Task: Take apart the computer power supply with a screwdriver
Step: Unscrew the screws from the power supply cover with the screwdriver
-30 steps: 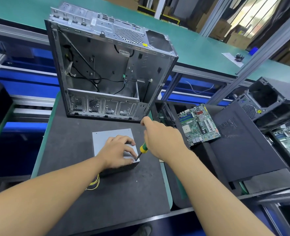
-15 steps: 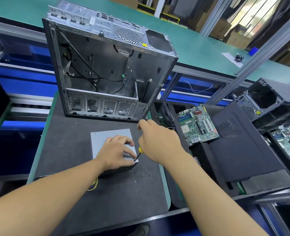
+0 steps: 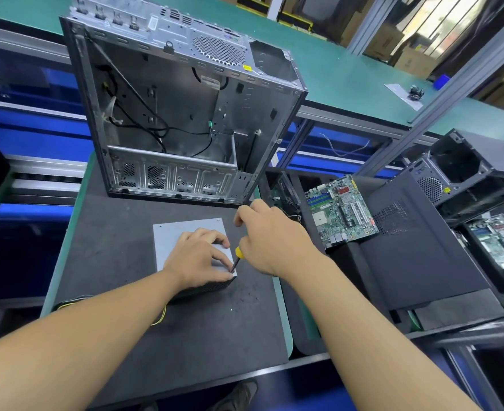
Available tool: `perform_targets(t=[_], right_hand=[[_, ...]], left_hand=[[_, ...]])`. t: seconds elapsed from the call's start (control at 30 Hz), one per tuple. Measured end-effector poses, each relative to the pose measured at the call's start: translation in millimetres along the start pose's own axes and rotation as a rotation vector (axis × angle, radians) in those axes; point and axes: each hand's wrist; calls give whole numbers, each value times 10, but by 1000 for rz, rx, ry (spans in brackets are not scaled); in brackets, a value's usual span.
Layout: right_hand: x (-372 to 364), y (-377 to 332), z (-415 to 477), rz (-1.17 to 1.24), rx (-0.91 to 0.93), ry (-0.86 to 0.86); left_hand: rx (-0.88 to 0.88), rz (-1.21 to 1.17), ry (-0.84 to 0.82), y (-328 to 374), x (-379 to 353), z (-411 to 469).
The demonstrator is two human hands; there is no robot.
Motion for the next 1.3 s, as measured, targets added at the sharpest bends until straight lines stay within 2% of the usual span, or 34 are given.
perform_targets(t=[0.2,0.4,0.6,0.8,0.97,1.1,1.3], right_hand=[[-26,-15,16,-95,-65,108],[7,-34,-3,24,23,8],[2,-95,16,-72,-45,107],[-1,-55,-26,-17,3,19],[-54,0,-36,-133,-45,64],[-95,57,-67,-90,24,62],[-118,146,-151,-73,31,65]], left_hand=[[5,8,15,-2,-19,0],[-2,27,0,-4,-8,1],[-4,10,-46,-14,20,-4],[-2,-21,-54,12,30,-15],[16,-14,-48,43,33,-31],[38,-20,-48,97,49,-42],[77,-57,-51,110,13,-46]])
Point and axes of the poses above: each hand's wrist, its own z-axis towards the middle knuckle, its own x-axis out of the back of the hand, y = z × x, and after that the axes turned 15 degrees about -y, right-handed
